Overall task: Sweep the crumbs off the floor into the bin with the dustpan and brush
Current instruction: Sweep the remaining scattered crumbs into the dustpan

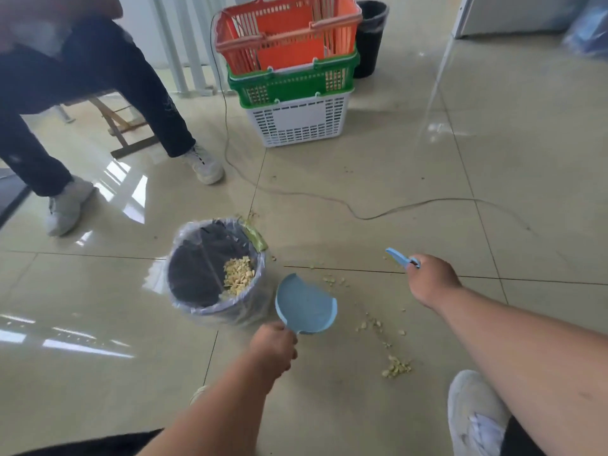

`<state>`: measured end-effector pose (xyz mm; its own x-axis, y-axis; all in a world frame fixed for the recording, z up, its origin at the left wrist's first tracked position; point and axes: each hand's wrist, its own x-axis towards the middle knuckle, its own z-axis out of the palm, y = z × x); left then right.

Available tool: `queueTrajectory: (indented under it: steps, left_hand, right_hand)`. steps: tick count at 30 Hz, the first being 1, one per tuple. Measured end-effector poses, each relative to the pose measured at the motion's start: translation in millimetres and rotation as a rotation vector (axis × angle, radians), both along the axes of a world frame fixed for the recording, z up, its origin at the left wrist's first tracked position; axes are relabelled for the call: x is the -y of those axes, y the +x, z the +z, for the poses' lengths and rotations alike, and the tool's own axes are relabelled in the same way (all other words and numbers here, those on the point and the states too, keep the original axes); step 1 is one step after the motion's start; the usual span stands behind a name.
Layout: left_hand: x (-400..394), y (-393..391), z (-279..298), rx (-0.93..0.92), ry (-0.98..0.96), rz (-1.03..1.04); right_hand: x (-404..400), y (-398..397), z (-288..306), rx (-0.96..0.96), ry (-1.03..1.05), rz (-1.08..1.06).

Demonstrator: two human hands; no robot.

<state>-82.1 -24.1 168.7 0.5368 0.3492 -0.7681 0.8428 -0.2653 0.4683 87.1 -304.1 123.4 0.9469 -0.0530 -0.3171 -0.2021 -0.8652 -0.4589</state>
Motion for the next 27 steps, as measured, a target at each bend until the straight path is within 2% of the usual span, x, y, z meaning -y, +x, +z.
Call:
queueTrajectory:
  steps: [3, 9, 12, 13, 16, 17, 20, 22, 27]
  left_hand:
    - [-24, 12, -31, 0.079, 0.0, 0.115]
    - [-56, 42, -79, 0.155, 0.031, 0.137]
    - [-75, 57, -97, 0.208, 0.177, -0.015]
    - [-83, 61, -101, 0.257, 0.245, -0.063]
    - [-106, 72, -109, 0.308, 0.133, -0.061]
    - [-111, 76, -110, 0.266, 0.156, -0.039]
    - [-132, 76, -124, 0.322, 0.318, -0.058]
    - [-141, 77, -125, 0.215, 0.338, -0.054]
    - [-152, 76, -124, 0.141, 0.273, 0.013]
  right_hand:
    - [0, 26, -31, 0.028, -0.057, -0.012]
    - [12, 81, -74, 0.056, -0.149, -0.066]
    - [29, 96, -92, 0.002, -0.219, -0.069]
    - [32, 97, -97, -0.026, -0.245, -0.031]
    - [23, 90, -110, -0.064, -0.279, 0.182]
    - [16, 85, -115, -0.052, -0.276, 0.24]
    - [-6, 72, -127, -0.024, -0.269, 0.269]
    - [-23, 59, -130, -0.059, -0.273, 0.295]
    - [-57, 29, -122, -0.074, -0.164, 0.463]
